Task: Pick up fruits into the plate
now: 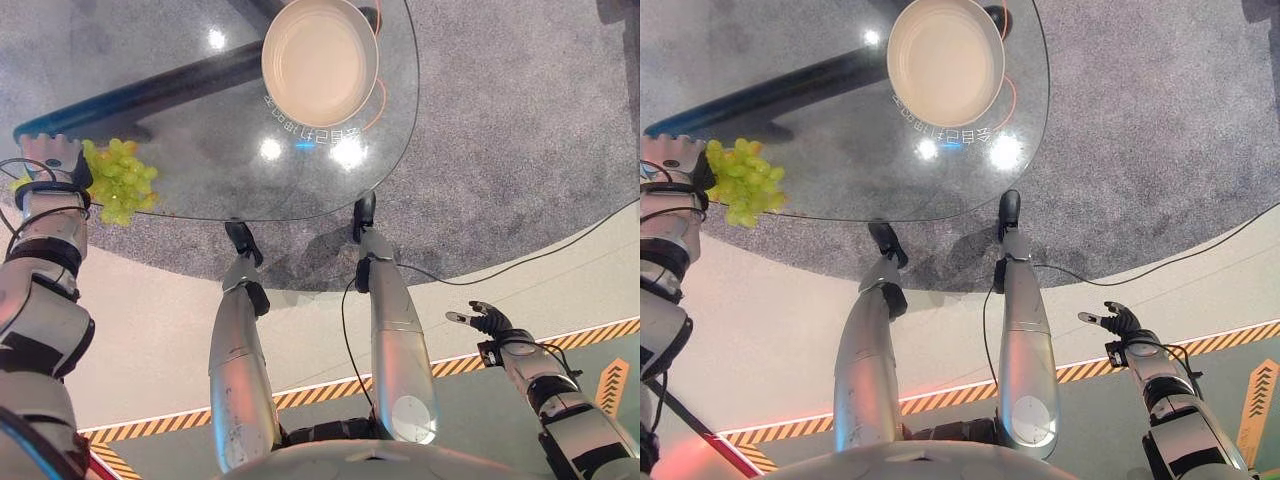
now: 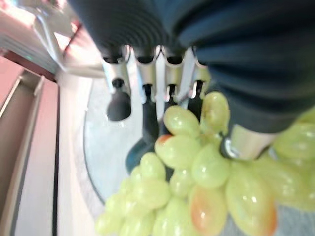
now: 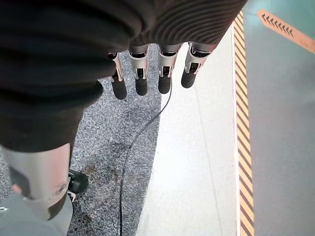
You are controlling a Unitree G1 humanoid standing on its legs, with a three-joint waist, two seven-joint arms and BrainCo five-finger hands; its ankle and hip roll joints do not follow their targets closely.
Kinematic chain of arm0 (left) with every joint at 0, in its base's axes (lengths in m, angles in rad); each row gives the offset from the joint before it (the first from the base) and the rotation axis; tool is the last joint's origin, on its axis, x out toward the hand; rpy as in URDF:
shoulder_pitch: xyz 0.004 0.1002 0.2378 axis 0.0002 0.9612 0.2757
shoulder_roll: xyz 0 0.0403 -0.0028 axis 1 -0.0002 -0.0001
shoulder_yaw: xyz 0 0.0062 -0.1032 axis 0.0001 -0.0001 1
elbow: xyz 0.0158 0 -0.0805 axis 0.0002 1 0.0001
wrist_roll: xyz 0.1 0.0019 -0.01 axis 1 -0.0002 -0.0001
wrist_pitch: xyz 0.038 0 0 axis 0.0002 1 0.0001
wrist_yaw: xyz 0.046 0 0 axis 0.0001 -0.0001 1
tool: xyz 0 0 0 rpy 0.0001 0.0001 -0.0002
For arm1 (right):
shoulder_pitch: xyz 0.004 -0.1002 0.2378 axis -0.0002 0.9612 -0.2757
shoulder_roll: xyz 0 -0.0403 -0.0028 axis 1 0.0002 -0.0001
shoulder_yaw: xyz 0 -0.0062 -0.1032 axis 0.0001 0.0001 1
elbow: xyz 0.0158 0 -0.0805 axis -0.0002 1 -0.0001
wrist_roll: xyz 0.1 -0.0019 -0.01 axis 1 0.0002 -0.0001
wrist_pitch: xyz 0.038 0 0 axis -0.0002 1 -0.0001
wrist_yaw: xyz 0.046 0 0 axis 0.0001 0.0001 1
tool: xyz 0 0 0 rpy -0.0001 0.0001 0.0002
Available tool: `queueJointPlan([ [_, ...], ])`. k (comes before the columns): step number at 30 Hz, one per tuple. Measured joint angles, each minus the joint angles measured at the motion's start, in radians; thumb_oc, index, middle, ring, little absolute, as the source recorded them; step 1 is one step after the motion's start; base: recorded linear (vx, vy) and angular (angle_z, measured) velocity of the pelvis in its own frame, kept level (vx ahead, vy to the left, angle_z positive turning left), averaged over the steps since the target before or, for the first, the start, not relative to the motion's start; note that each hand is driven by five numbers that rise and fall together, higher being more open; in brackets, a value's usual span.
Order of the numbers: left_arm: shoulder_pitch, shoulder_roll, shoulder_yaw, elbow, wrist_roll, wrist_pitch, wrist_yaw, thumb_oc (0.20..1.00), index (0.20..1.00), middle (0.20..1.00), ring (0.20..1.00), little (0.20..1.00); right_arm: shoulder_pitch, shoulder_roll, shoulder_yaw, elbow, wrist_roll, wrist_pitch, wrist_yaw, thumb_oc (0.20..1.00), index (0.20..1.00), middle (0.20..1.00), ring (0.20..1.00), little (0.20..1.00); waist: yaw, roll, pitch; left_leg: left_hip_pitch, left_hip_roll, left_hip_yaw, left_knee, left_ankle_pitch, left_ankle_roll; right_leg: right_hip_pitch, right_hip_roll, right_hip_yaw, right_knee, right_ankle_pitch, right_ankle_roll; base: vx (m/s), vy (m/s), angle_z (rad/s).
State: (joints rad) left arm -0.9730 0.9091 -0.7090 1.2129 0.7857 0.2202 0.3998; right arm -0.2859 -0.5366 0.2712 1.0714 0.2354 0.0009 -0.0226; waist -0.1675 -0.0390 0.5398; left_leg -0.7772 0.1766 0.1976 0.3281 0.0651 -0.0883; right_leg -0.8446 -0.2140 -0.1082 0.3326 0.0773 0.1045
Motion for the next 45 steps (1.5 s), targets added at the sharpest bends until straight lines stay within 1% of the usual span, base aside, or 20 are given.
queueJointPlan([
  [2,0.000,-0.002,0.009,-0.001,-0.016,-0.005,0.049,0.200,0.200,0.200,0.200,0.200,0.000,0.000,0.000,0.000,0.001,-0.009,-0.013,1.000,1.000,1.000,1.000,1.000,-0.002,0.000,0.000,0.000,0.000,-0.003,0.000,0.000,0.000,0.003,0.000,-0.004,-0.001,0.000,0.000,-0.01,-0.001,0.02],
  [5,0.000,-0.016,0.035,-0.003,-0.048,-0.011,0.082,0.200,0.200,0.200,0.200,0.200,0.000,0.000,0.000,-0.001,0.001,-0.012,-0.022,1.000,1.000,1.000,1.000,1.000,-0.001,-0.001,0.000,0.000,0.000,-0.005,0.001,0.000,0.000,0.006,0.000,-0.005,-0.001,0.000,0.000,-0.03,-0.007,0.00],
  [11,-0.001,-0.032,0.052,-0.008,-0.090,-0.061,0.162,0.200,0.200,0.200,0.200,0.200,0.000,0.001,0.004,-0.006,0.000,-0.019,-0.022,1.000,1.000,1.000,1.000,1.000,0.000,-0.005,-0.003,0.000,0.005,-0.012,0.011,-0.002,-0.002,0.015,0.002,-0.014,-0.001,0.003,-0.003,-0.02,-0.008,0.01],
  [13,-0.003,-0.036,0.057,-0.010,-0.113,-0.074,0.169,0.200,0.200,0.200,0.200,0.200,0.000,0.004,0.009,-0.011,0.000,-0.019,-0.023,1.000,1.000,1.000,1.000,1.000,-0.002,-0.005,-0.003,-0.002,0.005,-0.012,0.011,0.000,0.000,0.013,0.003,-0.014,-0.001,0.003,-0.003,-0.01,-0.016,0.00],
  [14,-0.003,-0.037,0.059,-0.017,-0.131,-0.077,0.178,0.200,0.200,0.200,0.200,0.200,0.001,0.005,0.015,-0.013,0.000,-0.020,-0.023,1.000,1.000,1.000,1.000,1.000,-0.001,-0.005,-0.003,-0.002,0.006,-0.013,0.012,-0.007,-0.008,0.014,0.004,-0.014,-0.002,-0.004,0.005,0.00,0.000,0.00],
  [15,-0.005,-0.039,0.059,-0.019,-0.147,-0.086,0.188,0.200,0.200,0.200,0.200,0.200,0.003,0.006,0.019,-0.013,0.000,-0.021,-0.023,1.000,1.000,1.000,1.000,1.000,-0.001,-0.006,-0.003,-0.004,0.006,-0.013,0.012,-0.001,-0.001,0.012,0.004,-0.014,-0.002,-0.002,0.003,-0.07,-0.039,0.00],
  [19,-0.032,-0.039,0.086,-0.050,-0.222,-0.113,0.208,0.200,0.200,0.200,0.200,0.200,0.004,0.007,0.020,-0.013,0.000,-0.025,-0.032,1.000,1.000,1.000,1.000,1.000,-0.003,-0.006,-0.003,-0.007,0.006,-0.013,-0.004,0.004,-0.004,0.009,0.005,-0.017,-0.010,-0.004,0.006,0.00,-0.009,0.00],
  [20,-0.040,-0.040,0.086,-0.058,-0.239,-0.114,0.208,0.498,0.498,0.498,0.498,0.498,0.004,0.007,0.020,-0.014,0.000,-0.026,-0.035,1.000,1.000,1.000,1.000,1.000,-0.002,-0.006,-0.003,-0.007,0.006,-0.014,-0.005,0.005,-0.003,0.008,0.006,-0.018,-0.012,-0.003,0.005,0.00,0.000,0.00],
  [21,-0.049,-0.040,0.086,-0.061,-0.248,-0.115,0.208,1.000,1.000,1.000,1.000,1.000,0.004,0.007,0.020,-0.016,0.000,-0.026,-0.038,1.000,1.000,1.000,1.000,1.000,-0.003,-0.006,-0.003,-0.008,0.007,-0.013,-0.007,0.005,-0.003,0.008,0.007,-0.019,-0.016,-0.002,0.004,0.00,0.000,0.00],
  [24,-0.069,-0.040,0.086,-0.060,-0.255,-0.110,0.203,1.000,1.000,1.000,1.000,1.000,0.004,0.009,0.021,-0.017,0.000,-0.026,-0.041,1.000,1.000,1.000,1.000,1.000,-0.004,-0.006,-0.003,-0.008,0.006,-0.014,-0.012,0.005,-0.004,0.008,0.007,-0.021,-0.018,0.002,-0.002,0.05,0.002,0.00],
  [31,-0.070,-0.044,0.088,-0.052,-0.253,-0.069,0.192,1.000,1.000,1.000,1.000,1.000,0.004,0.010,0.021,-0.026,0.000,-0.026,-0.042,1.000,1.000,1.000,1.000,1.000,-0.004,-0.006,-0.003,0.005,0.008,-0.012,-0.020,0.005,-0.006,0.014,0.008,-0.025,-0.011,0.001,-0.001,-0.01,-0.005,0.00],
  [35,-0.049,-0.044,0.087,-0.057,-0.249,-0.067,0.140,1.000,1.000,1.000,1.000,1.000,0.004,0.010,0.021,-0.024,0.000,-0.026,-0.043,1.000,1.000,1.000,1.000,1.000,-0.001,-0.006,-0.003,0.014,0.009,-0.012,-0.019,0.010,-0.007,0.017,0.008,-0.020,0.002,-0.006,-0.004,0.05,0.010,0.00],
  [36,-0.045,-0.043,0.087,-0.053,-0.241,-0.070,0.122,1.000,1.000,1.000,1.000,1.000,0.004,0.010,0.019,-0.023,0.000,-0.026,-0.043,1.000,1.000,1.000,1.000,1.000,-0.001,-0.006,-0.003,0.020,0.008,-0.011,-0.024,0.010,-0.008,0.018,0.008,-0.018,0.003,-0.011,0.003,0.09,0.025,-0.01],
  [38,-0.033,-0.038,0.087,-0.057,-0.236,-0.071,0.090,1.000,1.000,1.000,1.000,1.000,0.004,0.010,0.018,-0.023,-0.001,-0.025,-0.043,1.000,1.000,1.000,1.000,1.000,-0.001,-0.006,-0.003,0.021,0.008,-0.009,-0.024,0.013,-0.007,0.018,0.009,-0.015,0.001,-0.011,0.003,0.00,0.000,0.00],
  [40,-0.010,-0.034,0.086,-0.063,-0.236,-0.079,0.052,1.000,1.000,1.000,1.000,1.000,0.005,0.010,0.018,-0.024,-0.001,-0.022,-0.043,1.000,1.000,1.000,1.000,1.000,0.000,-0.005,-0.003,0.021,0.007,-0.009,-0.025,0.014,-0.007,0.018,0.008,-0.014,0.001,-0.011,0.003,0.00,0.000,0.00],
  [42,0.019,-0.019,0.087,-0.100,-0.240,-0.112,0.024,1.000,1.000,1.000,1.000,1.000,0.006,0.010,0.018,-0.027,-0.001,-0.017,-0.045,1.000,1.000,1.000,1.000,1.000,0.003,-0.005,-0.003,0.021,0.005,-0.008,-0.027,0.015,-0.007,0.016,0.007,-0.013,0.000,-0.011,0.003,0.00,0.000,0.00],
  [45,0.075,0.018,0.100,-0.183,-0.289,-0.153,0.021,1.000,1.000,1.000,1.000,1.000,0.009,0.010,0.014,-0.042,-0.004,-0.004,-0.058,1.000,1.000,1.000,1.000,1.000,0.015,-0.002,-0.001,0.031,-0.002,-0.003,-0.043,0.020,-0.006,0.014,0.001,-0.010,0.000,-0.010,0.003,-0.02,0.005,0.01],
])
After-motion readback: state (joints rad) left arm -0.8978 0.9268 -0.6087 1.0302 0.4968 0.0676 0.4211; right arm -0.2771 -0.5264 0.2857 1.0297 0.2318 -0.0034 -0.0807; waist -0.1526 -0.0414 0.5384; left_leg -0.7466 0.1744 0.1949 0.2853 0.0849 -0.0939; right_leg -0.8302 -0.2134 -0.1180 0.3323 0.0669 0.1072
